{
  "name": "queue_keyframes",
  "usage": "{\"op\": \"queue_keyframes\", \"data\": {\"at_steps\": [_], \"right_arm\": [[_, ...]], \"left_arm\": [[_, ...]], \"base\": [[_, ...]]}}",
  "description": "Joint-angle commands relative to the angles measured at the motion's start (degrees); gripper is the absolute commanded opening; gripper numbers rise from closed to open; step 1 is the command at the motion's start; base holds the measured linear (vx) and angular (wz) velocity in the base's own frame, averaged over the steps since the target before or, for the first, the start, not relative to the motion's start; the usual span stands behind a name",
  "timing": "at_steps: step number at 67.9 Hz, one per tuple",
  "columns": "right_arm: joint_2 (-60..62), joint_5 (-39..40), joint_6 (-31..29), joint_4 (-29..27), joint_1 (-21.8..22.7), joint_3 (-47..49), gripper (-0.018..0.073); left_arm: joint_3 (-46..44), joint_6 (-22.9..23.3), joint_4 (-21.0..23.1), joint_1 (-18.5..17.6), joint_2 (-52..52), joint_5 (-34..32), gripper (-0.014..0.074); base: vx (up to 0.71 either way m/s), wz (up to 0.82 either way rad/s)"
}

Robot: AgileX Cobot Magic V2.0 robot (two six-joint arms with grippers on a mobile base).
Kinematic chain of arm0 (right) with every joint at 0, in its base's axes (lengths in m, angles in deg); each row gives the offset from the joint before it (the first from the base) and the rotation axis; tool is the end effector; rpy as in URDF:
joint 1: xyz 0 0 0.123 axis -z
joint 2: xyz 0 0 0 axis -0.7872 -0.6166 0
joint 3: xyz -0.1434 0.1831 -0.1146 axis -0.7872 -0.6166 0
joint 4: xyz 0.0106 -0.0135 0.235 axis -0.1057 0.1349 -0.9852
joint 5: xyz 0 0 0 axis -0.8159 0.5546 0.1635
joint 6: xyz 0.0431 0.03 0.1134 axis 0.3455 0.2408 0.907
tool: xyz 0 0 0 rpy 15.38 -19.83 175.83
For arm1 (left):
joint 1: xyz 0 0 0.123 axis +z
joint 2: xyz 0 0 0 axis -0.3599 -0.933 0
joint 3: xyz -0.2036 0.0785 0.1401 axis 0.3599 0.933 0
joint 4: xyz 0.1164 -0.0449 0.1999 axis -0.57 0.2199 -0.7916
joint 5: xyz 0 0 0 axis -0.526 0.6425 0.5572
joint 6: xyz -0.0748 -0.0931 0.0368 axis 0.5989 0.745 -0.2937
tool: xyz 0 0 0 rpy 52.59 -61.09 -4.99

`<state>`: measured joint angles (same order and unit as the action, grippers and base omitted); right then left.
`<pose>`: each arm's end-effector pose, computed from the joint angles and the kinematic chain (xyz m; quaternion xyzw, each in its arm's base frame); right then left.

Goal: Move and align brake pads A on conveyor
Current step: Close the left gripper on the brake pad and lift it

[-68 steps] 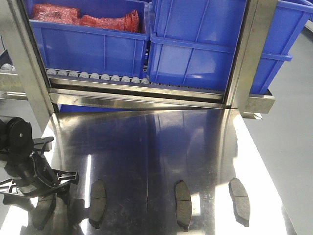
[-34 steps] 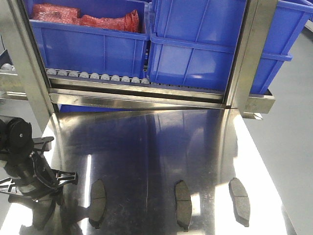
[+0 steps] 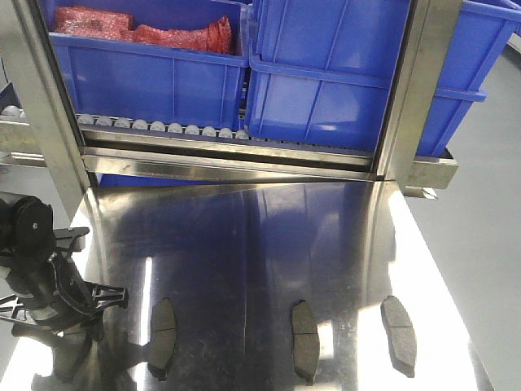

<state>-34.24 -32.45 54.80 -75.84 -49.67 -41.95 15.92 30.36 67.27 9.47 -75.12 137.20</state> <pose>0.1004 -0.0031 0.1933 0.0051 0.7214 -0.0179 0.6923 0.2727 -0.0587 0.1166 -0.0672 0.9977 -0.0119 0.0054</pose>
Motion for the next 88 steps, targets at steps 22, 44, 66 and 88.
{"op": "queue_keyframes", "data": {"at_steps": [22, 44, 66, 88], "right_arm": [[0.7, 4.2, 0.0, 0.3, 0.4, -0.7, -0.0007], [0.7, 4.2, 0.0, 0.3, 0.4, -0.7, -0.0007], [0.7, 4.2, 0.0, 0.3, 0.4, -0.7, -0.0007], [0.7, 4.1, 0.0, 0.3, 0.4, -0.7, -0.0007]], "left_arm": [[-1.3, -1.3, -1.1, -0.2, 3.3, -1.5, 0.0028], [-1.3, -3.6, -1.5, -0.2, 5.8, -2.3, -0.0008], [-1.2, -5.3, -1.5, -0.2, 17.6, -7.5, -0.0008], [0.8, -6.0, -5.9, -0.2, 34.9, -16.1, -0.0008]], "base": [[0.0, 0.0], [0.0, 0.0], [0.0, 0.0], [0.0, 0.0]]}}
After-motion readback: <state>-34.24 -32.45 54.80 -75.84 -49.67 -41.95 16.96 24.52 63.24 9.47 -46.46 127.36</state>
